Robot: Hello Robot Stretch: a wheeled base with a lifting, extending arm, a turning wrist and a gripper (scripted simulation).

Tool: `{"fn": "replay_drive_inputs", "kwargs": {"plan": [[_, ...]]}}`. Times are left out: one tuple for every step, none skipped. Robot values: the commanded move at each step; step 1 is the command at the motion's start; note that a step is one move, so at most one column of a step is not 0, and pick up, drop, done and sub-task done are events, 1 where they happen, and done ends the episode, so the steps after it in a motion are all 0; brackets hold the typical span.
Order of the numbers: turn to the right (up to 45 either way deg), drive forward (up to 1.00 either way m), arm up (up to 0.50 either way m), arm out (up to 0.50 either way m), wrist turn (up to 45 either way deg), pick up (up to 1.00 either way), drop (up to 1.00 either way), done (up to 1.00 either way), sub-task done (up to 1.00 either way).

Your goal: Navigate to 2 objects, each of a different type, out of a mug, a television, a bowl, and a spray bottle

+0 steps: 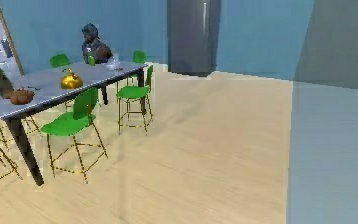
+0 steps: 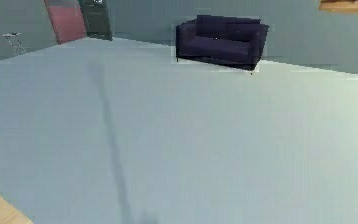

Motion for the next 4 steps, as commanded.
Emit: {"fn": "replay_drive_inputs", "kwargs": {"plan": [[0.0, 1.00, 0.00, 0.00, 0.0, 0.00, 0.00, 0.00, 0.00], [3.0, 0.00, 0.00, 0.00, 0.0, 0.00, 0.00, 0.00, 0.00], [0.0, 0.60, 0.00, 0.00, 0.0, 0.00, 0.00, 0.00, 0.00], [-45.0, 0.00, 0.00, 0.00, 0.0, 0.00, 0.00, 0.00, 0.00]]}}
